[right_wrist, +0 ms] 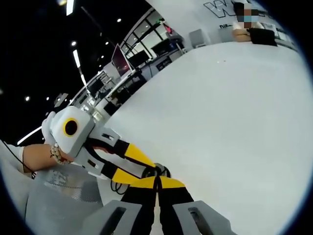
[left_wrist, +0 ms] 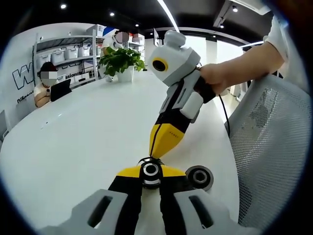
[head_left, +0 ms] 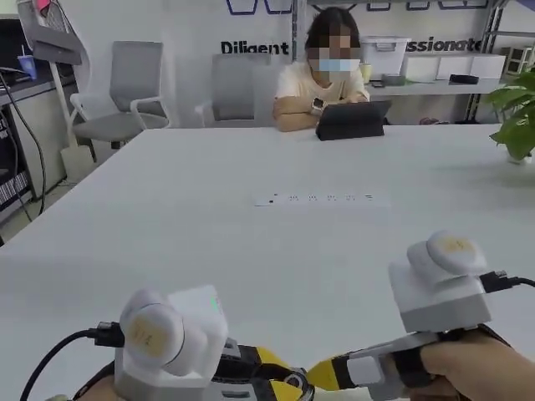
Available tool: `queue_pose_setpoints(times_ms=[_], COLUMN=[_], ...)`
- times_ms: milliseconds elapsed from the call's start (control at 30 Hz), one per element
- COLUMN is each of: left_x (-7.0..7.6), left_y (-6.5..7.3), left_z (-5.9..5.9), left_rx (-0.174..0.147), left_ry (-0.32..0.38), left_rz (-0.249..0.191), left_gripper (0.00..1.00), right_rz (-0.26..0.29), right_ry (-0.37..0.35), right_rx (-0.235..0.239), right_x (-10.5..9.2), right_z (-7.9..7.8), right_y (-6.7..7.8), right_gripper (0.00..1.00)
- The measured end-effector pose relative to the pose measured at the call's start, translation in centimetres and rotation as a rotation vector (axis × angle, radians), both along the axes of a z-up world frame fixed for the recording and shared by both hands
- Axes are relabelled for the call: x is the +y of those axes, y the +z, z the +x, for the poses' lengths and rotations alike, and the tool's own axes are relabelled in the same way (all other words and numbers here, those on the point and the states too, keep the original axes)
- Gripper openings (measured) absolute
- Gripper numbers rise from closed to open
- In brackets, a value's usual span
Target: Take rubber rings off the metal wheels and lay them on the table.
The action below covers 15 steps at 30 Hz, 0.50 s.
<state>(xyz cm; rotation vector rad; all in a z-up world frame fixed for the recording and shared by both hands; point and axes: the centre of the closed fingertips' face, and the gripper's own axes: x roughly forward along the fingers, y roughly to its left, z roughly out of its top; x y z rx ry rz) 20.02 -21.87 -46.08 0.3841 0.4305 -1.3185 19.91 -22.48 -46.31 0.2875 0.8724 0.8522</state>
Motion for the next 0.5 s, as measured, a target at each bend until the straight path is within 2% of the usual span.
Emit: queue_pose_setpoints(times_ms=[367, 500], left_x=[-0.04, -0.04], left_y=[-0.01, -0.02], left_z=[0.0, -0.01], left_rx=[0.001, 0.001], left_ry=[0.0, 0.0], left_rz=[-0.001, -0.001], left_gripper=[0.07, 0.07], right_rz=[0.002, 0.021], right_ry=[0.02, 0.039], right_rx=[-0.011, -0.016], right_x=[0.48, 1.04], right_z=[-0.17, -0.36], right_y=[0.45, 0.81], right_gripper=[0.0, 0.0])
